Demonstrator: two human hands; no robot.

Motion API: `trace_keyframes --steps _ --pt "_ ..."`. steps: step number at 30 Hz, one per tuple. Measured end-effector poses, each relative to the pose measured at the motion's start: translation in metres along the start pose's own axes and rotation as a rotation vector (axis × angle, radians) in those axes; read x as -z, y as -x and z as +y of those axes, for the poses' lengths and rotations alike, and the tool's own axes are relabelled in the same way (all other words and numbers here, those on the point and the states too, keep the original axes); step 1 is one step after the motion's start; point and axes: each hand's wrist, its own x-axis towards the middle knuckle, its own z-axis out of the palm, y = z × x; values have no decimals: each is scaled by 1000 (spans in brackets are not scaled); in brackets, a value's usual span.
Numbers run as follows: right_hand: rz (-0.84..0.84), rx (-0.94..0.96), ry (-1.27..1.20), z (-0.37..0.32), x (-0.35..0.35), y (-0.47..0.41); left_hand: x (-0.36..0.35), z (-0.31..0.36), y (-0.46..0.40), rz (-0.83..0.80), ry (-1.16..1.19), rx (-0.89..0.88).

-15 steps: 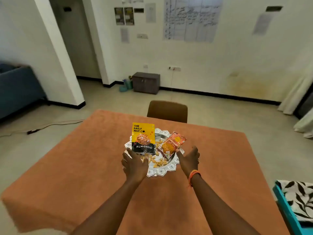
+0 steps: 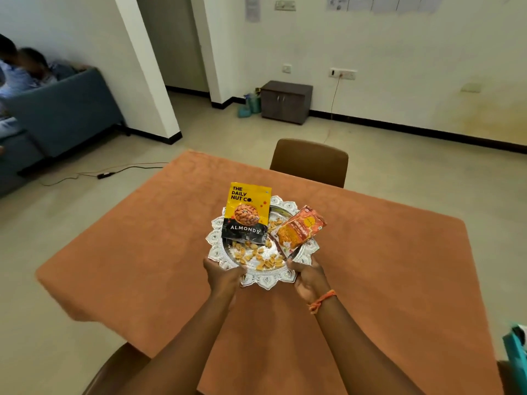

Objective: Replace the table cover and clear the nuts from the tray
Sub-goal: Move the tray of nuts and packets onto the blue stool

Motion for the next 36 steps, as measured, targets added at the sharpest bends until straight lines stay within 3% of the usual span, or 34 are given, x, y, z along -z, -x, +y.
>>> trace_keyframes --steps 7,16,22,25,28,33,36 --pt "12 113 -68 -8 31 39 -7 -6 32 -169 53 -148" --pt "354 410 -279 -29 138 142 -71 -29 139 -561 -59 -198" --pt "550 536 -474 -55 251 221 -148 -61 245 -874 -159 -224" --pt "627 619 -510 -72 312 253 -191 -82 289 -990 -254 -155" --pt "686 667 -649 -90 380 274 -229 -100 329 -1115 -533 -169" --pt "823 684 -768 -99 526 271 -292 -171 348 -1161 -1199 -617" --pt "897 677 -817 -91 619 249 -322 -210 354 -1057 -1469 -771"
